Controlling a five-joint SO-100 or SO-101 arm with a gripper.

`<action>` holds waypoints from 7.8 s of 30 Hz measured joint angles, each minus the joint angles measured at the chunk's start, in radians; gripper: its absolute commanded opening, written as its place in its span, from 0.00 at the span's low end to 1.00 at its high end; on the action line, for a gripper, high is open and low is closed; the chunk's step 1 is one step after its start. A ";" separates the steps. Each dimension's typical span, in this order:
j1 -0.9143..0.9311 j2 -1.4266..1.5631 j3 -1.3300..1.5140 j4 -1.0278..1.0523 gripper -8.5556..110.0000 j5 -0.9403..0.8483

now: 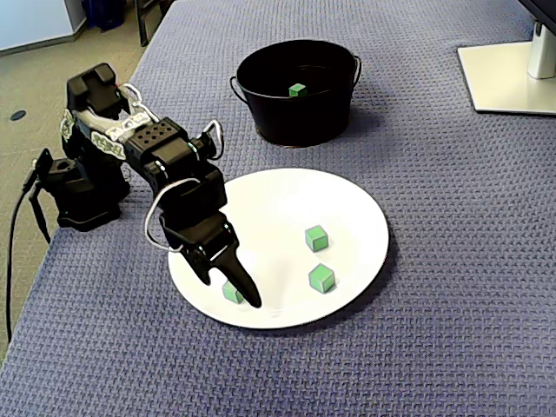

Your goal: Pick up the items on the white plate and put them in the black container.

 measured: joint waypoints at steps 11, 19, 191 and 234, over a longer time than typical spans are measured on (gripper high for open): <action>-0.002 -0.051 -0.044 0.012 0.28 -0.017; -0.034 -0.051 -0.044 0.017 0.20 -0.018; -0.798 0.709 -0.334 -0.287 0.07 -0.696; -0.666 0.999 0.187 -0.288 0.45 -0.769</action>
